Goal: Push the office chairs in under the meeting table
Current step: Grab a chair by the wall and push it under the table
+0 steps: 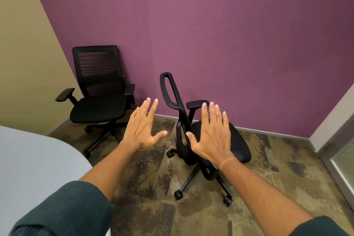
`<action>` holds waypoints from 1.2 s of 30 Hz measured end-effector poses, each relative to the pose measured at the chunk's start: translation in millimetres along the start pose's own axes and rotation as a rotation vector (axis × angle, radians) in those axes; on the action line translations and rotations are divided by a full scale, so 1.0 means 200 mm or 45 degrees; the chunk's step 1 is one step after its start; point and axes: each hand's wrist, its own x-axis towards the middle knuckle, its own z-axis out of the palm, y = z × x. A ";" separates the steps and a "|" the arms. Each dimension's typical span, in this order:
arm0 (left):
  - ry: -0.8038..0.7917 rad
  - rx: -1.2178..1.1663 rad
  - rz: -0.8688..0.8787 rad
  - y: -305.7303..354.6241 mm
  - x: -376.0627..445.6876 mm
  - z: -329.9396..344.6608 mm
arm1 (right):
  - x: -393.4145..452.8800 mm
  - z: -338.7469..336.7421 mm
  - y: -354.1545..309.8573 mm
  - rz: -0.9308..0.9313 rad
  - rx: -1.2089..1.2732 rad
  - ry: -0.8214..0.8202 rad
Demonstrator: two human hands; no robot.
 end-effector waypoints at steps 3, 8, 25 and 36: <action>-0.011 0.023 -0.005 -0.10 0.15 0.08 | 0.15 0.12 0.01 -0.003 0.012 -0.008; -0.049 0.033 0.005 -0.21 0.41 0.16 | 0.40 0.30 0.01 -0.003 0.060 -0.045; -0.194 0.034 0.223 -0.80 1.23 0.54 | 1.01 0.76 -0.25 0.032 0.068 -0.168; -0.311 -0.002 0.567 -1.27 1.81 0.81 | 1.38 1.05 -0.59 0.423 -0.086 -0.339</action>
